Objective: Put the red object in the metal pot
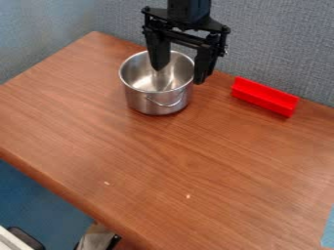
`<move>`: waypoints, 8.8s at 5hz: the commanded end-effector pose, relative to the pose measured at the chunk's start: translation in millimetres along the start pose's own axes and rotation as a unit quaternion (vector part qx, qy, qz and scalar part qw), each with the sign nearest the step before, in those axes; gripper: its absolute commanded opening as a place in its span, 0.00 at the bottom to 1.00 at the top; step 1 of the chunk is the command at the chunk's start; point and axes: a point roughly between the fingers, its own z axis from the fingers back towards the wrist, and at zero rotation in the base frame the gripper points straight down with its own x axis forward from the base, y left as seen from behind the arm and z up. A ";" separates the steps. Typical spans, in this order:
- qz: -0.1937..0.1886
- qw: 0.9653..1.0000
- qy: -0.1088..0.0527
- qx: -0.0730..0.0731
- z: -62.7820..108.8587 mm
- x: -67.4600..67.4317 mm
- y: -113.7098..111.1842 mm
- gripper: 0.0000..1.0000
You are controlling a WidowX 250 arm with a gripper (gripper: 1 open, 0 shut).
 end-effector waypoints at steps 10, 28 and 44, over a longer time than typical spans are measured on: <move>-0.180 0.979 -0.090 0.028 -68.1 115.7 -70.5 0.00; -0.520 0.835 -0.117 0.140 -73.6 77.0 -54.1 0.00; -0.736 0.623 -0.228 0.137 -32.1 152.3 -36.5 1.00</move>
